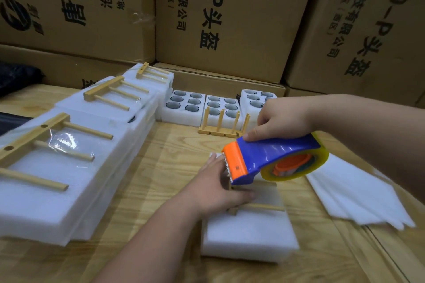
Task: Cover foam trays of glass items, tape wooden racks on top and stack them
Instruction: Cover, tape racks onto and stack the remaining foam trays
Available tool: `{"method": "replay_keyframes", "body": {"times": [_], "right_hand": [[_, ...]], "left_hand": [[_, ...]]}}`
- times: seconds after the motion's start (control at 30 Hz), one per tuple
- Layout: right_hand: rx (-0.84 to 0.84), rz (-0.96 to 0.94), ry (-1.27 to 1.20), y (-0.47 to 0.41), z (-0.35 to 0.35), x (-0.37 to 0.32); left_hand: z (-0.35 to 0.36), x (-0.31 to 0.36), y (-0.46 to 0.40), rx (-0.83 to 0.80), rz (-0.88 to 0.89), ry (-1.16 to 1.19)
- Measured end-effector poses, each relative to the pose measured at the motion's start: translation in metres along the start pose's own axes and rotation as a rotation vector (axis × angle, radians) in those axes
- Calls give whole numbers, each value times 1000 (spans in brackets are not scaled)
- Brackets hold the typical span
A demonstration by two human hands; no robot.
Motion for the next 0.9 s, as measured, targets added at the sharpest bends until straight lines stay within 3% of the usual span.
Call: {"method": "replay_keyframes", "body": {"times": [0.27, 0.53, 0.63, 0.9], "right_hand": [[-4, -35, 1, -3, 1, 2], [-2, -53, -46, -7, 8, 9], [-17, -46, -40, -10, 10, 9], [32, -75, -34, -18, 19, 18]], "left_hand": [[5, 13, 2, -43, -169, -24], [24, 32, 35, 166, -475, -258], [35, 37, 38, 215, -485, -312], [43, 33, 37, 163, -520, -476]]}}
Point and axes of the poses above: each hand's wrist, its own y-axis away from the middle knuckle, its own z-axis out of the palm, x = y × z, the point moved 1 cm from there along -y, towards the middle knuckle, and after that the axes turned 8 degrees about z, right-handed, at the moved point
